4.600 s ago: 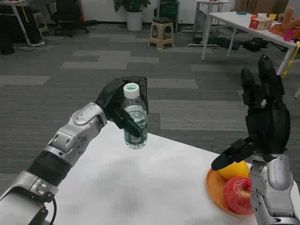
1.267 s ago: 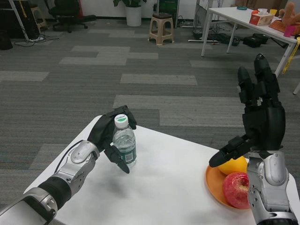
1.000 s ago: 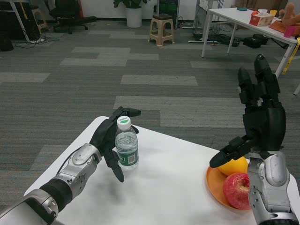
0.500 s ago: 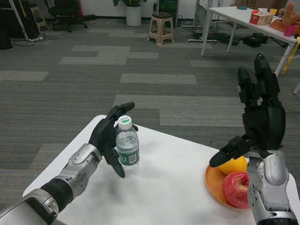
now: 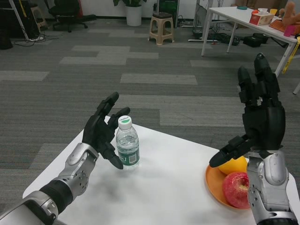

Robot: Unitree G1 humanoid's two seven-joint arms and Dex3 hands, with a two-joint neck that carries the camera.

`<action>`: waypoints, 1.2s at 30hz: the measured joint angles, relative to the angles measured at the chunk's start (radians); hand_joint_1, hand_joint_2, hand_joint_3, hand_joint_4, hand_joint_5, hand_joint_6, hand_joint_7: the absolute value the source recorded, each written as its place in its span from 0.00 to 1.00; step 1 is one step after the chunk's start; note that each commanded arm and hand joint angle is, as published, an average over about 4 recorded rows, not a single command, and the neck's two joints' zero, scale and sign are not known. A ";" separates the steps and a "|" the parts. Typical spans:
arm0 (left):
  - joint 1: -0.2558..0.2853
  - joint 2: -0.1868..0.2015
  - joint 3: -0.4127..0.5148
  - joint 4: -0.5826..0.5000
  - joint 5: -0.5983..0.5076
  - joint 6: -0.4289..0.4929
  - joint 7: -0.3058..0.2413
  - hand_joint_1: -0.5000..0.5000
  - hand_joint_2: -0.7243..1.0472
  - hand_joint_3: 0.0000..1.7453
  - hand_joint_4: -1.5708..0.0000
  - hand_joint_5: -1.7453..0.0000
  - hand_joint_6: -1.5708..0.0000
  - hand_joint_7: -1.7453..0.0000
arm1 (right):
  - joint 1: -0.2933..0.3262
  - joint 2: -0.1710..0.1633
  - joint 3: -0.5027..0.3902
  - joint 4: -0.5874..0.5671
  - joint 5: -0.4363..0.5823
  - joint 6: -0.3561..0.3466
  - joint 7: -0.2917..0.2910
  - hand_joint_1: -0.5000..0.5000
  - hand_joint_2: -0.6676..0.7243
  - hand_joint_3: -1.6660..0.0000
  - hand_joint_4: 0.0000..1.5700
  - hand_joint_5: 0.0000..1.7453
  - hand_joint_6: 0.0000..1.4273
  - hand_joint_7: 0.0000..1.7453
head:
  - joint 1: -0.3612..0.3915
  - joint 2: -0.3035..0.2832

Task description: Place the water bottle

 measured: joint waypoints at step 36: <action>0.145 0.079 0.443 -0.630 0.212 0.219 -0.038 0.04 0.05 0.03 1.00 1.00 1.00 1.00 | 0.000 -0.001 0.006 0.002 0.000 -0.004 -0.009 0.21 0.95 1.00 0.02 0.00 0.00 0.00 | -0.001 0.006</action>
